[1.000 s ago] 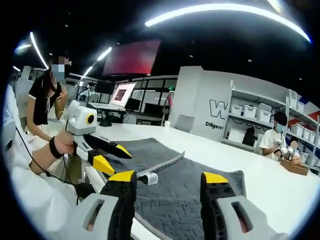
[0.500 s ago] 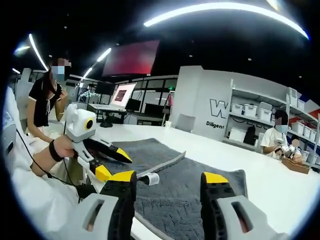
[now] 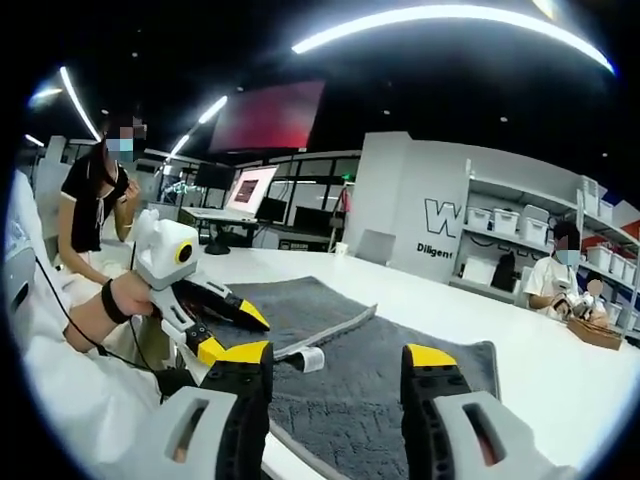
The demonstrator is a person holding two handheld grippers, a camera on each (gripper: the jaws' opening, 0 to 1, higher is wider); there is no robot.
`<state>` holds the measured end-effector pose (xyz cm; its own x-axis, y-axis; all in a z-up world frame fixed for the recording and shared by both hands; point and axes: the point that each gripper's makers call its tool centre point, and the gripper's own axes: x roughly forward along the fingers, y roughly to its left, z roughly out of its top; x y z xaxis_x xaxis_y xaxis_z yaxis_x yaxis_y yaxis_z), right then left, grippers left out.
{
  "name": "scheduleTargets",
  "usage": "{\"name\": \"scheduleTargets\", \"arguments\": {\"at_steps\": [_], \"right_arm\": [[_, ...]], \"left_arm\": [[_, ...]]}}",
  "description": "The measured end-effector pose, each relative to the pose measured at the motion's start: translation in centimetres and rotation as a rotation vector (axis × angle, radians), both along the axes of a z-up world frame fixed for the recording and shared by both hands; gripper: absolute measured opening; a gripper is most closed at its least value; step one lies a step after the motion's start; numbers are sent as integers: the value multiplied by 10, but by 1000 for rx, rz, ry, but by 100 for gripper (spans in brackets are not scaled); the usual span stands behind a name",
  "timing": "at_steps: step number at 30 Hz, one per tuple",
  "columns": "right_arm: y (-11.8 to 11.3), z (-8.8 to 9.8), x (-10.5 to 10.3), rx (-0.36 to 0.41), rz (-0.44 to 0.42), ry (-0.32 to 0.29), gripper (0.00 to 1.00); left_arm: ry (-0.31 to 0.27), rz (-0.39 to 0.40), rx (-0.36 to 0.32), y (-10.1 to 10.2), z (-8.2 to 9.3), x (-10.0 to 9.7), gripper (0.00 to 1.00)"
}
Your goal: Open the folded towel by lifting each exposed corner and separating the folded layers until the towel lies flat within the target outline without major curled edges
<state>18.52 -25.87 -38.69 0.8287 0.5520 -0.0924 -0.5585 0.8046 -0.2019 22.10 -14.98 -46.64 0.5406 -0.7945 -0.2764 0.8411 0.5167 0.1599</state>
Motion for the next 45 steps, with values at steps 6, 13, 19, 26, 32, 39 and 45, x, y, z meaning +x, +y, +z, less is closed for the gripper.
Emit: {"name": "scheduleTargets", "arguments": {"at_steps": [6,13,19,26,32,39,45], "right_arm": [[2,-1,-1,-11,7,1,49],[2,0,0,-7,7,0,49],[2,-2,0,-11,6,7,49],[2,-1,0,-11,6,3,49],[3,-1,1,-12,8,2,49],[1,-1,0,-15,0,1,48],[1,-1,0,-18,2,0,48]], "left_arm": [[-36,0,9,2,4,-1,44],[-68,29,-8,10,14,1,42],[-74,36,-15,12,17,4,40],[-82,44,-6,8,16,7,39],[-90,43,8,1,15,7,39],[-111,57,53,-9,8,12,38],[-95,50,50,-7,5,10,38]]}}
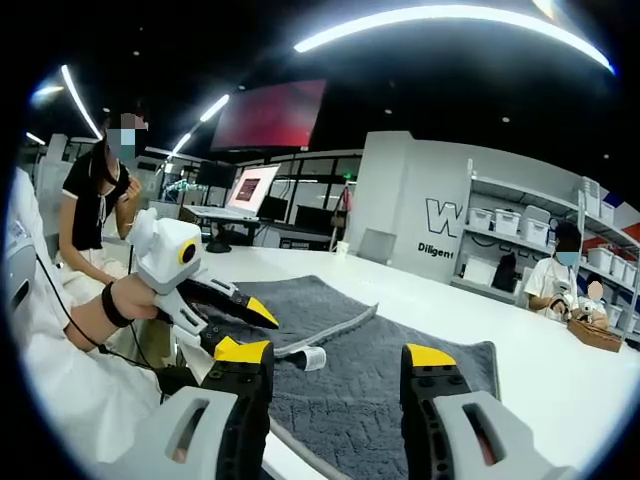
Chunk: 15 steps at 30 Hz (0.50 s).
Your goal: Open the folded towel by lifting each exposed corner and separating the folded layers until the towel lies flat within the target outline without major curled edges
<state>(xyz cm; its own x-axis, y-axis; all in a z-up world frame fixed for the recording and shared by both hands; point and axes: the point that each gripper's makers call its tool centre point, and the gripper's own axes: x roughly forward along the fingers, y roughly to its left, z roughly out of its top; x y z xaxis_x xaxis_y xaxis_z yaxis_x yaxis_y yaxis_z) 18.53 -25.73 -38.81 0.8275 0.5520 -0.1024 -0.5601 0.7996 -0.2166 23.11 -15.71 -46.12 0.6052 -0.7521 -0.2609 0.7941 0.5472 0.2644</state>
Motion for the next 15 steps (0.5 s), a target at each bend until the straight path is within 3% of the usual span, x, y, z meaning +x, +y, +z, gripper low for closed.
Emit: {"name": "scheduleTargets", "arguments": {"at_steps": [7,15], "right_arm": [[0,0,1,3,-3,1,48],[2,-3,3,-16,3,6,48]], "left_arm": [[3,13,-17,8,0,0,35],[-3,-9,-58,5,7,-4,26]]}}
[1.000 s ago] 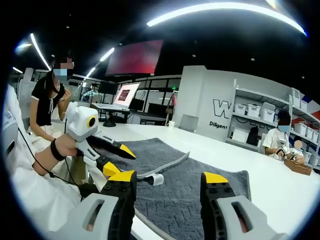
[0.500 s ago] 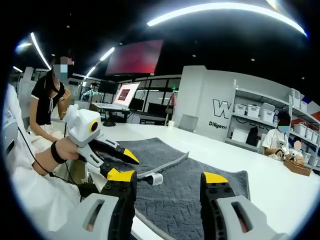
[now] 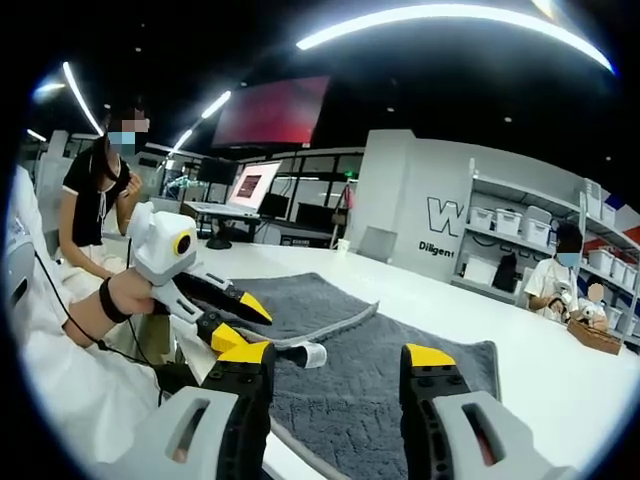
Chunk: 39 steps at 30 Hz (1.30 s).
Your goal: Open the folded towel by lifting each exposed corner and separating the folded layers until the towel lies flat within the target outline without major curled edges
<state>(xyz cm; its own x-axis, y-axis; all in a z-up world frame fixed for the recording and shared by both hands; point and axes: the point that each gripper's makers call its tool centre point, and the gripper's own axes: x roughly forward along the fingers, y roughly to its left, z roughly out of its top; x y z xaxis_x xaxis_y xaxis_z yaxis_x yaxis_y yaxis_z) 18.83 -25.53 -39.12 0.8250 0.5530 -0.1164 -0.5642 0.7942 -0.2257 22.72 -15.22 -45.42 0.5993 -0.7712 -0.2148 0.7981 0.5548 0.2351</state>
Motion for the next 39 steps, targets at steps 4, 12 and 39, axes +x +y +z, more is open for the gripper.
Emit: {"name": "scheduleTargets", "arguments": {"at_steps": [4,12,39], "right_arm": [[1,-5,5,3,2,15,47],[8,-1,9,-5,14,12,47],[34,7,21,-16,70,1,46]], "left_arm": [[18,-8,-16,0,-1,1,23],[11,-31,-29,-1,2,-1,13],[27,-32,-144,5,13,-2,1]]}}
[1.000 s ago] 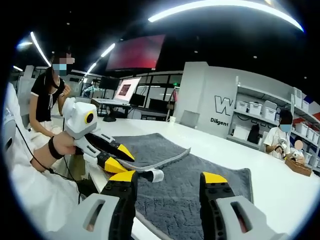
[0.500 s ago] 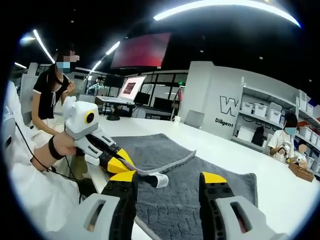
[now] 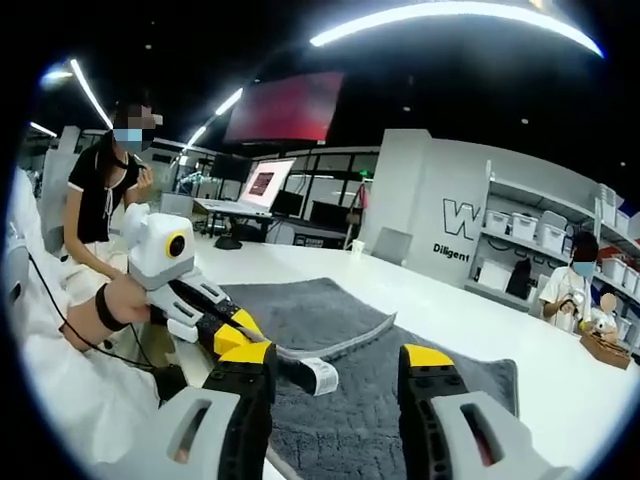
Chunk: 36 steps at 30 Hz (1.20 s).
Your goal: Open the folded towel by lifting each exposed corner and separating the folded layers until the towel lies flat within the target outline without major curled edges
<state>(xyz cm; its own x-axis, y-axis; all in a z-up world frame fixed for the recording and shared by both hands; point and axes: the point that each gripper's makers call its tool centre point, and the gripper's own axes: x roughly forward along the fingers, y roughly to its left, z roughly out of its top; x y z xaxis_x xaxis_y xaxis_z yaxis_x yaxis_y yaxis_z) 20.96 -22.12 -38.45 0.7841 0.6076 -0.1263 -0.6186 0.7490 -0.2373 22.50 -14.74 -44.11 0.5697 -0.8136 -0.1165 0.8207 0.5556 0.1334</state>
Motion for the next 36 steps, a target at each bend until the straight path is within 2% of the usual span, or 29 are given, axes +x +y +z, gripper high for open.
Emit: {"name": "scheduleTargets", "arguments": {"at_steps": [6,8,13,15,20,25,36], "right_arm": [[4,1,4,6,5,-8,47],[7,4,4,18,18,-10,47],[12,7,4,25,36,-13,46],[16,7,4,12,40,-20,46],[22,3,9,36,52,-5,46],[24,1,14,52,57,13,45],[28,2,19,31,57,21,45]], "left_arm": [[-1,-3,-13,0,2,-1,0],[-3,3,-66,2,6,0,0],[4,2,-72,2,6,-1,0],[10,1,-90,3,8,-1,0],[22,11,-135,7,12,1,0],[9,16,-122,7,11,1,0],[-9,25,-105,9,9,-1,0]]}}
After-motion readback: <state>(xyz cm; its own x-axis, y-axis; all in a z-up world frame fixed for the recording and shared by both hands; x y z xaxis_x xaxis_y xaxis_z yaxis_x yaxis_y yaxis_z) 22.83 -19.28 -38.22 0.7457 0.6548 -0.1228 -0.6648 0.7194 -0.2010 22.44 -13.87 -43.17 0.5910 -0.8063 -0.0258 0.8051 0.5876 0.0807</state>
